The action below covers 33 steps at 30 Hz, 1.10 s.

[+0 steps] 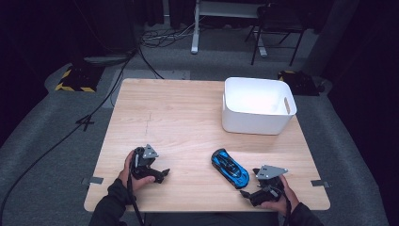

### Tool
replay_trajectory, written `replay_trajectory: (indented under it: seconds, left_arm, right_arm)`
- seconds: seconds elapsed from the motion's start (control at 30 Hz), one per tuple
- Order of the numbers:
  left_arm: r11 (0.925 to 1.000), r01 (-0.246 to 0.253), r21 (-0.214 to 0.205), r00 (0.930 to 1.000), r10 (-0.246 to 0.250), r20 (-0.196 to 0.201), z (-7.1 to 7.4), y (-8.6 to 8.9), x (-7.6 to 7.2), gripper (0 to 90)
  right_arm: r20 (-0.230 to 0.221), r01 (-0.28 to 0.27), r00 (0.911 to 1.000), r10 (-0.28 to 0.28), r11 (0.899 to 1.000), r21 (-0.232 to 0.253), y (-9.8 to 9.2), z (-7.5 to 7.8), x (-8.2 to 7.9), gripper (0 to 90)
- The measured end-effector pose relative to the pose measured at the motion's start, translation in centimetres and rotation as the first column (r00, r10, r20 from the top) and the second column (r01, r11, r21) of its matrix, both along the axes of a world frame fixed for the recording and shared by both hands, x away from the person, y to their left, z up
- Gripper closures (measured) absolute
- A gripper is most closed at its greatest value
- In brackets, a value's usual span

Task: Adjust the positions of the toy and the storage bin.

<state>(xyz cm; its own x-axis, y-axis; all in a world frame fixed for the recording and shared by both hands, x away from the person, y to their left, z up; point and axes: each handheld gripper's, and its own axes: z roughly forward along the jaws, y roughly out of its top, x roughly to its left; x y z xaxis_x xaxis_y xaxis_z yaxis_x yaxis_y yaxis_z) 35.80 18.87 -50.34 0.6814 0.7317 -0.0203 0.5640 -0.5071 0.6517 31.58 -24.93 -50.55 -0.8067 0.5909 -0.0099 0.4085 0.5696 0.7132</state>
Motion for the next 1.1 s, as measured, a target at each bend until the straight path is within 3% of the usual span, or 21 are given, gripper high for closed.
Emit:
replay_trajectory:
  seconds: [0.6, 0.73, 0.87, 0.9, 1.1]
  left_arm:
    - [1.0, 0.0, 0.0, 1.0, 0.0, 0.0, 0.0, 0.0, 0.0, 0.2]
    - [1.0, 0.0, 0.0, 1.0, 0.0, 0.0, 0.0, 0.0, 0.0, 0.2]
    - [1.0, 0.0, 0.0, 1.0, 0.0, 0.0, 0.0, 0.0, 0.0, 0.2]
    - [1.0, 0.0, 0.0, 1.0, 0.0, 0.0, 0.0, 0.0, 0.0, 0.2]
    - [1.0, 0.0, 0.0, 1.0, 0.0, 0.0, 0.0, 0.0, 0.0, 0.3]
  right_arm:
    - [0.005, 0.029, 0.9996, -0.029, 1.0, -0.003, 3.4, 0.0, 1.4, 1.2]
    - [0.015, 0.068, 0.9975, -0.068, 0.998, 0.019, 3.1, 0.1, 1.5, 10.6]
    - [0.022, 0.076, 0.9968, -0.076, 0.997, 0.023, 3.0, 0.1, 1.5, 13.6]
    - [0.026, 0.062, 0.9977, -0.063, 0.998, 0.029, 2.9, 0.2, 1.4, 21.3]
    - [0.033, 0.063, 0.9974, -0.064, 0.997, 0.04, 2.6, 0.2, 1.4, 25.9]
